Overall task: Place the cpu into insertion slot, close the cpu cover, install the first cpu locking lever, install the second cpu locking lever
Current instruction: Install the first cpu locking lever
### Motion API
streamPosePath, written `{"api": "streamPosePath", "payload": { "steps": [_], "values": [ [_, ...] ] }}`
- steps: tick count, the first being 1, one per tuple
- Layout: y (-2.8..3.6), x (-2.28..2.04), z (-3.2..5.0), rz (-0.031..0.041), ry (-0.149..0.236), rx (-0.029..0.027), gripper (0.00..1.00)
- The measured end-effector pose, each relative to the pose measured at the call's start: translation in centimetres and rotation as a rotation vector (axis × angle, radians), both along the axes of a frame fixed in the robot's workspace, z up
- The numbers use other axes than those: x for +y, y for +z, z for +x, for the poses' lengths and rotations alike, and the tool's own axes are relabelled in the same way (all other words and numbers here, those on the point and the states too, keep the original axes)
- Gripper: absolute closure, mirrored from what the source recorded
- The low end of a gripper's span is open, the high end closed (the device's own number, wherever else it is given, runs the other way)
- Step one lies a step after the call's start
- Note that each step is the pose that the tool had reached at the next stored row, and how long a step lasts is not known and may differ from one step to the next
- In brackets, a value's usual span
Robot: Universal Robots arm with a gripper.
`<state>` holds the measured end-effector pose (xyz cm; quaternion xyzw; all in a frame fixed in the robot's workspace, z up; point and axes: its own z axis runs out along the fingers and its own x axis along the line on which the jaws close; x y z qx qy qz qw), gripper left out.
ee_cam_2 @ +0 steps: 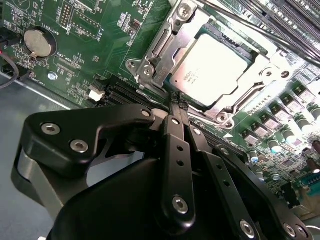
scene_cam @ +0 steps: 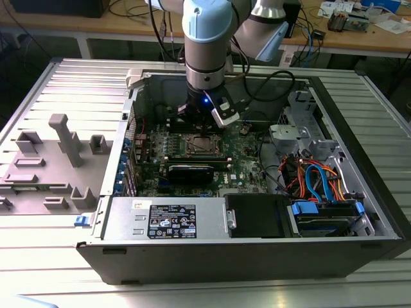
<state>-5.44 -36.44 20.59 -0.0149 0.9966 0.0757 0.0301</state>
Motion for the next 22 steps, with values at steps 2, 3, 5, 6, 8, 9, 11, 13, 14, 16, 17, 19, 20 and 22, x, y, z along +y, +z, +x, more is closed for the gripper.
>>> {"api": "streamPosePath", "payload": {
  "steps": [2,3,5,6,8,9,11,13,14,16,17,19,20,22],
  "values": [
    [0.22,0.0,0.0,0.0001,0.0,0.0001,0.89],
    [0.4,0.0,0.0,0.0001,0.0,0.0003,0.89],
    [0.53,0.0,0.0,0.0001,0.0,0.0006,0.89],
    [0.58,0.0,0.0,0.0001,0.0,0.0007,0.89],
    [0.59,0.05,0.0,-0.0028,0.0,0.0007,0.89],
    [0.59,0.08,0.0,-0.0049,0.0,0.0007,0.89],
    [0.59,0.21,0.0,-0.0087,0.0,0.0008,0.89],
    [0.59,0.42,0.01,-0.0137,0.0,0.0007,0.89],
    [0.59,0.59,0.01,-0.0168,0.0,0.0008,0.89],
    [0.59,0.78,0.01,-0.0192,0.0,0.0007,0.89],
    [0.59,0.9,0.02,-0.0205,0.0,0.0008,0.89],
    [0.58,1.01,0.03,-0.022,0.0,0.0008,0.89],
    [0.58,1.01,0.03,-0.0221,0.0,0.0007,0.89],
    [0.56,1.02,0.03,-0.0227,0.0,0.0008,0.89]
  ]
}}
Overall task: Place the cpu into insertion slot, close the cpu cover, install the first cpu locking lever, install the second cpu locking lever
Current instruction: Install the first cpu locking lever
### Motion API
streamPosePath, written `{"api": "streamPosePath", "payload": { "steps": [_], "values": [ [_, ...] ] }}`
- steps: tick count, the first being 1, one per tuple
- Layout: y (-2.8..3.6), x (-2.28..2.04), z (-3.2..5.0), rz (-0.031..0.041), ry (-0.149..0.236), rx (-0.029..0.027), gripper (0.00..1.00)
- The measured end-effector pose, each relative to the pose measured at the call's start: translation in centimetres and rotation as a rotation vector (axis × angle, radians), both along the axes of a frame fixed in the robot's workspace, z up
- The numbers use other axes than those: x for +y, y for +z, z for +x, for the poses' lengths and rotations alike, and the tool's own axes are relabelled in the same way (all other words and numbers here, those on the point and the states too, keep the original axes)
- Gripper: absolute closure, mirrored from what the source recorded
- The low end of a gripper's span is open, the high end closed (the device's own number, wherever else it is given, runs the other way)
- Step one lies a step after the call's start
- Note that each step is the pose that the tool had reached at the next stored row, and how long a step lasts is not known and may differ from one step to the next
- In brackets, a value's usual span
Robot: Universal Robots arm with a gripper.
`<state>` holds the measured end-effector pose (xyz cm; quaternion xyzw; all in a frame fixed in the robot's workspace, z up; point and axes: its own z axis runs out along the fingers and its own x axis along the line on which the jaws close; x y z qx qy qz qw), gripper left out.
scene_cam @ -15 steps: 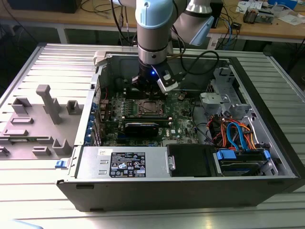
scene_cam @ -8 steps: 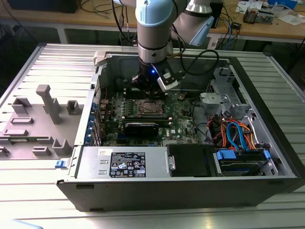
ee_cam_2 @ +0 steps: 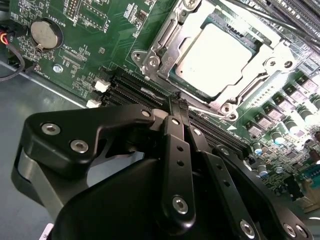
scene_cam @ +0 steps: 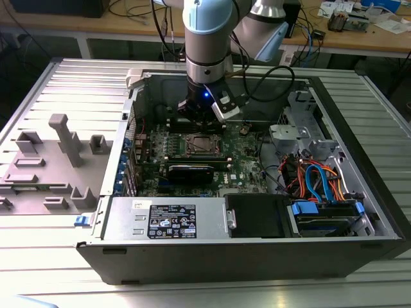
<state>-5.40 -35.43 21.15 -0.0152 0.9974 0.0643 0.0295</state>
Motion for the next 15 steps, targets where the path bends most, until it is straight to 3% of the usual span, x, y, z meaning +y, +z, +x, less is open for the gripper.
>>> {"api": "streamPosePath", "payload": {
  "steps": [8,11,15],
  "values": [
    [-0.53,0.0,0.03,0.0007,0.0,0.0,0.89],
    [-0.53,-0.01,0.03,0.0087,0.0,0.0,0.89],
    [-0.54,-0.02,0.03,0.0099,0.0,-0.0001,0.89]
  ]
}}
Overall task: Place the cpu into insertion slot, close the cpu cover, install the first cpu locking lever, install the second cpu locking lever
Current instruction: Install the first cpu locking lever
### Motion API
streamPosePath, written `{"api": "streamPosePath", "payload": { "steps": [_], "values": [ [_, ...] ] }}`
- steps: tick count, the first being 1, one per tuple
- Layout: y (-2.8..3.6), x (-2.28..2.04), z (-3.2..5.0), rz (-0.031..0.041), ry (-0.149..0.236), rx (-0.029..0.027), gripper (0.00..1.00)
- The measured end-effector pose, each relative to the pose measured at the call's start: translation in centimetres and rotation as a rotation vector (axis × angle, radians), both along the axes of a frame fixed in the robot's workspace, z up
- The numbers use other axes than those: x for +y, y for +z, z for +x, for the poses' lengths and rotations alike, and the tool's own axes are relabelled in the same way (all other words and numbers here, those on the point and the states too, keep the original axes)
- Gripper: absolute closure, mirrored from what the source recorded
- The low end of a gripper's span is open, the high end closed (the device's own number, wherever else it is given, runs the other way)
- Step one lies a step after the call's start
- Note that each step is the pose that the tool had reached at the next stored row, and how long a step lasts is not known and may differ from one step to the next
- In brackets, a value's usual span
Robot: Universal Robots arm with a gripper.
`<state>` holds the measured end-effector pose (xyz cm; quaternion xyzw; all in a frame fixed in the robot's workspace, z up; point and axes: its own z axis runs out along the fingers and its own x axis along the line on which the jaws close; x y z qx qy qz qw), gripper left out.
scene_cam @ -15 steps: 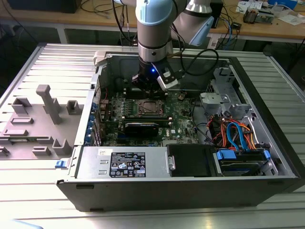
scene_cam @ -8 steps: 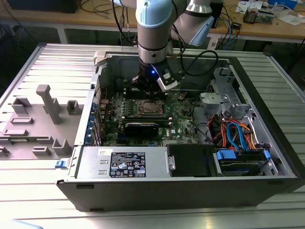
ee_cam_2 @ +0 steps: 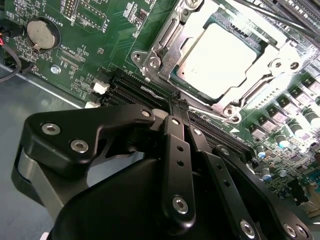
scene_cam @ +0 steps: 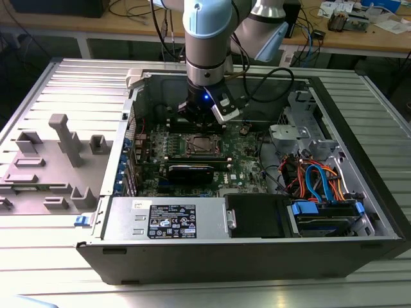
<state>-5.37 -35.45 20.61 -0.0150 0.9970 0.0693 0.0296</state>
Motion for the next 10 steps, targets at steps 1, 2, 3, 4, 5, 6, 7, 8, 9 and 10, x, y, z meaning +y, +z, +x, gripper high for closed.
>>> {"api": "streamPosePath", "payload": {
  "steps": [1,2,3,4,5,6,7,8,9,10],
  "values": [
    [0.0,-0.03,0.0,0.0022,0.0,0.0001,0.89],
    [0.0,-0.05,0.0,0.0117,0.0,0.0001,0.89],
    [-0.01,-0.06,0.0,0.0194,0.0,0.0001,0.89],
    [0.0,-0.07,0.0,0.021,0.0,0.0,0.89],
    [-0.01,-0.1,0.0,0.0227,0.0,0.0,0.89],
    [0.0,-0.13,0.0,0.0262,0.0,0.0001,0.89],
    [0.0,-0.15,0.0,0.0278,0.0,0.0,0.89],
    [-0.01,-0.2,0.0,0.0286,0.0,-0.0001,0.89],
    [-0.03,-0.3,0.0,0.0313,0.0,-0.0002,0.89],
    [-0.11,-0.53,0.01,0.035,0.0,-0.0008,0.89]
  ]
}}
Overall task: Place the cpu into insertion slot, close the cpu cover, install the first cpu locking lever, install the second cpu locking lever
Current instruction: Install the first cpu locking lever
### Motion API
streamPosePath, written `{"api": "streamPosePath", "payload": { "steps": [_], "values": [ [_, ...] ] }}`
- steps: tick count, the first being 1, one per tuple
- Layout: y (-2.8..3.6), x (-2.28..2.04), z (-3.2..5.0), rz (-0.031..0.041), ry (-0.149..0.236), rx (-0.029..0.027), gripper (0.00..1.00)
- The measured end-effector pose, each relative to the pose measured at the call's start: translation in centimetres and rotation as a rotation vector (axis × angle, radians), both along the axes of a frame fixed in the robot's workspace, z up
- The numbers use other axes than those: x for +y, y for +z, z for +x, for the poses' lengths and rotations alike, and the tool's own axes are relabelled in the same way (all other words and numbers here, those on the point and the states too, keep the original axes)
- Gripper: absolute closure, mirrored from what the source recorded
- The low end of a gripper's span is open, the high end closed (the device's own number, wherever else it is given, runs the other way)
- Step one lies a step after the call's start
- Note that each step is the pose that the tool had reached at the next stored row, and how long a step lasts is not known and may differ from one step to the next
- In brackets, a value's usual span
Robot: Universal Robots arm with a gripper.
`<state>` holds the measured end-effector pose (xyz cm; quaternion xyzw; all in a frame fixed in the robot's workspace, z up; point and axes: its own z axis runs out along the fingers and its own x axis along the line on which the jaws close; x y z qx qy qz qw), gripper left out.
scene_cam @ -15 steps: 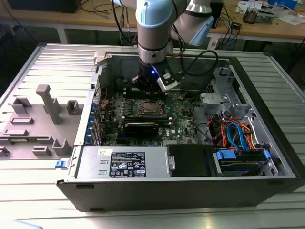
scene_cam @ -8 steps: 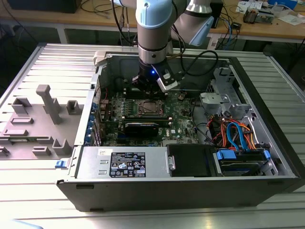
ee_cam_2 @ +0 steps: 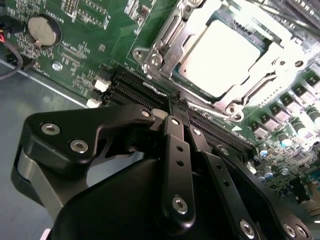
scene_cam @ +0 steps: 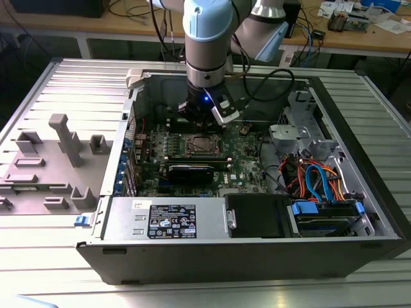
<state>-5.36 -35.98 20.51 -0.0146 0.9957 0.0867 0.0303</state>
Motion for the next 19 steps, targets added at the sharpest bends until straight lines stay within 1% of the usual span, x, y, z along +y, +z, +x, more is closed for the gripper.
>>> {"api": "streamPosePath", "payload": {
  "steps": [4,5,6,9,13,14,15,16,18,19],
  "values": [
    [-0.24,-0.52,-0.01,0.0028,0.0,-0.0016,0.89],
    [-0.27,-0.58,-0.01,0.0028,0.0,-0.0019,0.89],
    [-0.28,-0.61,-0.01,0.0032,0.0,-0.002,0.89],
    [-0.3,-0.65,-0.01,0.0089,0.0,-0.002,0.89],
    [-0.32,-0.68,-0.01,0.0108,0.0,-0.002,0.89],
    [-0.24,-0.68,0.0,0.0157,0.0,-0.0021,0.89],
    [-0.17,-0.69,-0.01,0.0181,0.0,-0.0023,0.89],
    [0.06,-0.69,-0.01,0.0219,0.0,-0.0022,0.89],
    [0.24,-0.7,0.0,0.0239,0.0,-0.0022,0.89],
    [0.28,-0.7,0.0,0.026,0.0,-0.0022,0.89]
  ]
}}
